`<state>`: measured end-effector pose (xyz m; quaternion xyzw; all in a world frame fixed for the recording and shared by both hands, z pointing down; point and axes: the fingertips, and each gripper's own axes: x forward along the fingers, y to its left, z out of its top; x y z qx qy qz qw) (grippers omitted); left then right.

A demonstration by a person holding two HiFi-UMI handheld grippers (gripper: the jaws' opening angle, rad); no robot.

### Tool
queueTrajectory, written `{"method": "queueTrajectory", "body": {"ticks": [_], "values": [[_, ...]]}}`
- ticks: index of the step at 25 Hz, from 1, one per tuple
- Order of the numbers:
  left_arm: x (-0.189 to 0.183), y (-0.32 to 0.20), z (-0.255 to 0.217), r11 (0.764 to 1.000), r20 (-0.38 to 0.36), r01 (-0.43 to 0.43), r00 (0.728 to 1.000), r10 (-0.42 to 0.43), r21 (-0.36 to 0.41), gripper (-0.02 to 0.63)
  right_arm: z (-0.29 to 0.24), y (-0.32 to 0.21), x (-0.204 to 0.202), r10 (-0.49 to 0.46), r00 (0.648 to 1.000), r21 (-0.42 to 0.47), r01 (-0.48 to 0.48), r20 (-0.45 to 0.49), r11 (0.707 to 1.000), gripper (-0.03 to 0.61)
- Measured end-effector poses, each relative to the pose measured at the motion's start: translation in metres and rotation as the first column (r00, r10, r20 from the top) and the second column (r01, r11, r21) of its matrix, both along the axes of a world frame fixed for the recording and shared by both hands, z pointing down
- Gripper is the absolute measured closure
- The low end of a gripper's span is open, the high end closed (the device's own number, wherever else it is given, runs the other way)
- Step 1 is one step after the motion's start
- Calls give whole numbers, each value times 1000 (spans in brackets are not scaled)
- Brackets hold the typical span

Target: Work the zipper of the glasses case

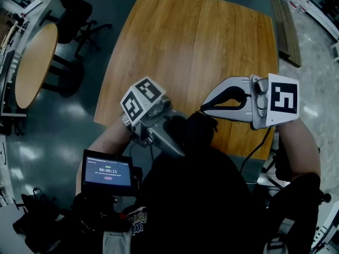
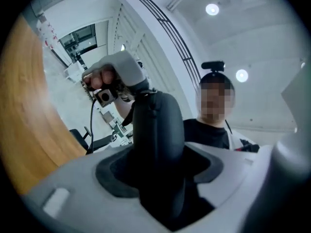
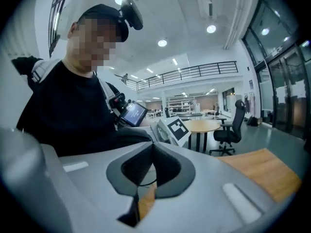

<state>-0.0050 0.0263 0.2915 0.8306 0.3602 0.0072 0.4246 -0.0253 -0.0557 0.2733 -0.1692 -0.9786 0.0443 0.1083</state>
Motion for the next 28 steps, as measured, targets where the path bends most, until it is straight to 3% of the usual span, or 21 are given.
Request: {"method": "queueTrajectory", "body": {"ticks": [5,9,11,16,17,18,19,20,21,22,23,25,28], "values": [[3,-3,-33,998,-182,21,983,-30,-54,330,-10,-2,-3,95,994,115,-101,58,988,576],[-2,-12,-54,986,-322,49,942,-99,-160,322,-13,-2,-1,185,980,302,-197,70,933,575],[1,-11,-55,983,-323,50,941,-105,-174,327,-12,-2,2,213,974,407,-224,72,886,575],[6,-8,-45,985,-241,37,967,-78,-169,334,-17,-2,8,255,961,608,-265,106,749,577],[6,-7,-42,986,-225,45,971,-81,-161,336,-19,-1,9,255,961,635,-264,109,726,577],[7,-6,-39,990,-198,63,976,-88,-129,337,-19,0,11,251,963,645,-252,96,721,575],[10,-3,-33,995,-150,87,984,-95,-56,337,-17,1,13,244,967,619,-232,66,750,575],[14,1,-23,993,-76,104,992,-100,58,337,-13,2,16,239,971,538,-215,25,815,575],[16,4,-7,976,20,98,994,-104,197,336,-9,2,20,234,972,394,-210,-13,895,574],[16,7,12,940,131,58,986,-108,335,336,-5,1,24,220,975,212,-206,-41,955,574],[12,8,32,893,244,-10,963,-112,451,336,-1,1,27,186,981,37,-184,-55,982,572],[0,4,62,797,424,-164,897,-124,581,336,6,-1,32,82,995,-190,-91,-57,978,478],[-12,-3,83,695,544,-298,824,-158,654,336,22,3,28,-13,995,-285,-17,-101,958,505]]}}
